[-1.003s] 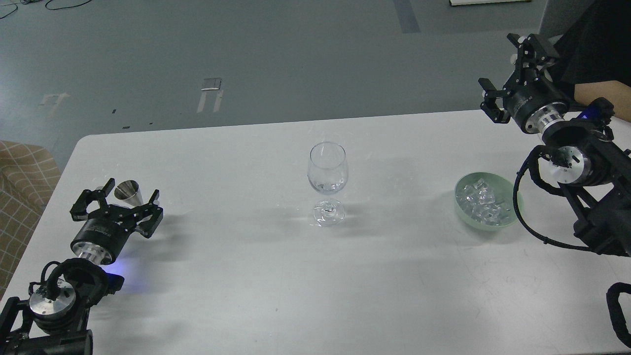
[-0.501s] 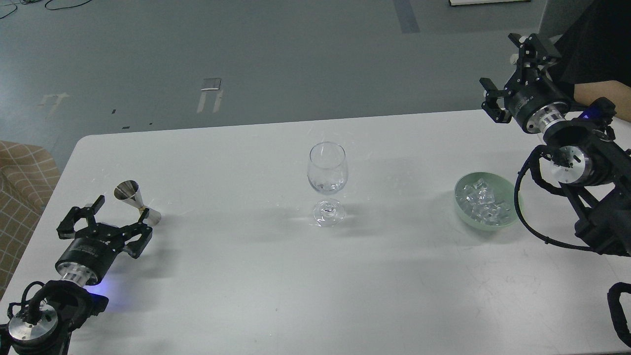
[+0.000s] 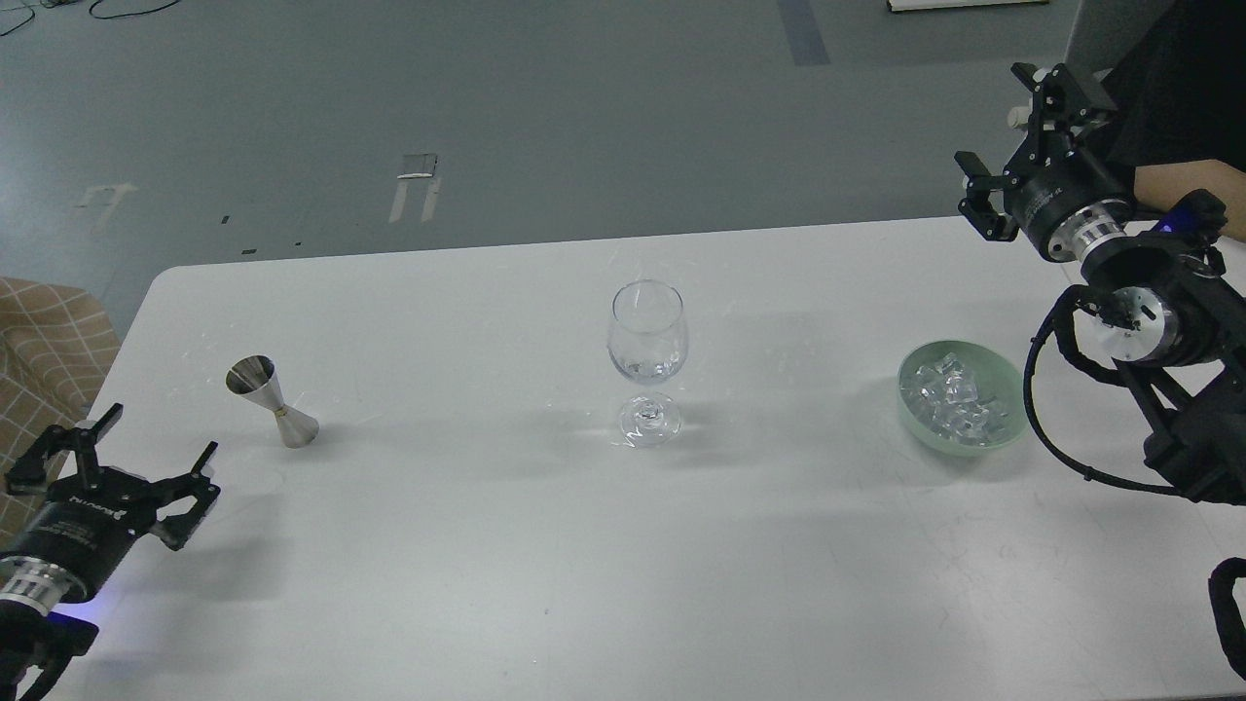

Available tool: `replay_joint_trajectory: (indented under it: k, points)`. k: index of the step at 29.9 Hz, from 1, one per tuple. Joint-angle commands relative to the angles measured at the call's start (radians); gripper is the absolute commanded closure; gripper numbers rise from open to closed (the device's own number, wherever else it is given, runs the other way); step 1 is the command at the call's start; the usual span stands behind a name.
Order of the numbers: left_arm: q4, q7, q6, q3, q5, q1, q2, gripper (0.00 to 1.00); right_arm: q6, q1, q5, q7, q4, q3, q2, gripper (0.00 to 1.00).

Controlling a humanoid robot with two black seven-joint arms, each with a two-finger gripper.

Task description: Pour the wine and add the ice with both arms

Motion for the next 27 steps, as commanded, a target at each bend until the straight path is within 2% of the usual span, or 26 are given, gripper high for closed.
replay_joint_trajectory:
  k: [1,3,6,8,10,12,16,20,21,23,24,26,27]
  points:
    - [0.005,-0.009,-0.014,-0.004,0.010,-0.006,0.105,0.05,0.002,-0.007,0.000,0.000,0.011,-0.001,-0.008,0.00]
    - [0.007,-0.022,-0.014,-0.007,0.033,-0.015,0.155,0.04,0.002,-0.008,0.000,0.000,0.013,0.001,-0.010,0.00]
    - [0.007,-0.097,-0.014,-0.023,0.083,-0.044,0.196,0.04,0.003,-0.008,0.000,0.000,0.016,-0.001,-0.010,0.00]
    - [0.013,-0.174,-0.014,-0.027,0.171,-0.103,0.224,0.03,0.003,-0.013,0.000,0.000,0.027,-0.001,-0.020,0.00]
    - [0.019,-0.229,-0.014,-0.027,0.223,-0.158,0.225,0.03,0.003,-0.013,0.000,0.000,0.030,-0.001,-0.022,0.00]
    - [0.021,-0.248,-0.014,-0.024,0.255,-0.201,0.225,0.03,0.003,-0.013,0.000,0.000,0.030,-0.001,-0.025,0.00]
    - [0.053,-0.254,-0.012,-0.012,0.318,-0.355,0.219,0.02,0.005,-0.013,0.002,0.000,0.033,-0.001,-0.043,0.00]
    - [0.113,-0.263,0.077,0.052,0.320,-0.478,0.202,0.02,0.011,-0.013,0.002,0.000,0.041,-0.001,-0.062,0.00]
    - [0.125,-0.282,0.106,0.103,0.320,-0.533,0.189,0.02,0.012,-0.011,0.002,0.000,0.047,-0.003,-0.073,0.00]
    - [0.137,-0.357,0.134,0.173,0.320,-0.591,0.172,0.02,0.014,-0.013,0.002,0.000,0.054,-0.004,-0.089,0.00]
    - [0.143,-0.431,0.142,0.210,0.320,-0.612,0.167,0.02,0.015,-0.014,0.002,0.000,0.054,-0.004,-0.099,0.00]
    - [0.156,-0.507,0.152,0.240,0.321,-0.620,0.167,0.02,0.015,-0.014,0.002,-0.002,0.064,-0.004,-0.109,0.00]
    - [0.169,-0.571,0.169,0.264,0.321,-0.633,0.164,0.02,0.015,-0.019,0.002,-0.008,0.074,-0.006,-0.123,0.00]
